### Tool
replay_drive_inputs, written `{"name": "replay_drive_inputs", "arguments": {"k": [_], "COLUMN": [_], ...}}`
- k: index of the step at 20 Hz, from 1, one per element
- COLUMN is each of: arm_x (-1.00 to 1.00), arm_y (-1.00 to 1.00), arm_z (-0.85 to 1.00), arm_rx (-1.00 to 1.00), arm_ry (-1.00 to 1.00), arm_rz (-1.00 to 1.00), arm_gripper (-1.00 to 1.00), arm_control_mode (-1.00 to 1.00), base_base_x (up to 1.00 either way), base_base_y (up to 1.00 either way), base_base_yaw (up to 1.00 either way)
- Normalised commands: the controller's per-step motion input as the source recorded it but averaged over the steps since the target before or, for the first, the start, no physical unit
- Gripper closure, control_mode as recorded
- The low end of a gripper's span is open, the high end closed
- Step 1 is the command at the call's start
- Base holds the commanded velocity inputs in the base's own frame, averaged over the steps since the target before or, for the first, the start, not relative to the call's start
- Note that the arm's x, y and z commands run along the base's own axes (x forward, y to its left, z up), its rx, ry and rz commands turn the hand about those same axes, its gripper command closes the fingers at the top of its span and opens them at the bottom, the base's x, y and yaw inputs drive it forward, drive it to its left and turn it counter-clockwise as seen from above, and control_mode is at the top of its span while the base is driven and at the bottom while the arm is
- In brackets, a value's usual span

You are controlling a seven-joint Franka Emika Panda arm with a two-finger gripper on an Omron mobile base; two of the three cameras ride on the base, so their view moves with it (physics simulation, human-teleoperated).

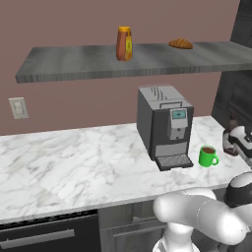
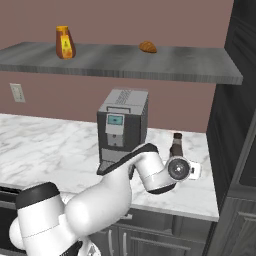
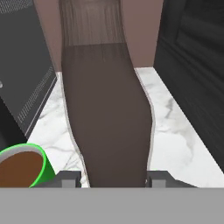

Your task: Pick the syrup bottle and honey bottle from the shelves and place them next to the mug.

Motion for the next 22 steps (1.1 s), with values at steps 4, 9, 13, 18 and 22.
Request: {"name": "replay_drive_inputs", "arguments": {"k": [4, 9, 13, 18, 22], "arm_x": [0.08, 0.01, 0.03, 0.07, 0.13], "arm_y": [-0.01, 0.00, -0.03, -0.12, -0.04], "arm_z": [-0.34, -0.33, -0.19, -0.01, -0.03], "arm_rx": [0.00, 0.00, 0.00, 0.00, 0.00], "arm_ry": [-0.11, -0.05, -0.02, 0.00, 0.00], "arm_rz": [0.00, 0.00, 0.00, 0.00, 0.00], "arm_gripper": [1.00, 1.00, 1.00, 1.00, 1.00], "arm_control_mode": [-1.00, -1.00, -1.00, -1.00, -1.00], "base_base_x": [0.00, 0.00, 0.00, 0.00, 0.00], "base_base_y": [0.00, 0.00, 0.00, 0.00, 0.00], "base_base_yaw": [0.00, 0.00, 0.00, 0.00, 0.00]}}
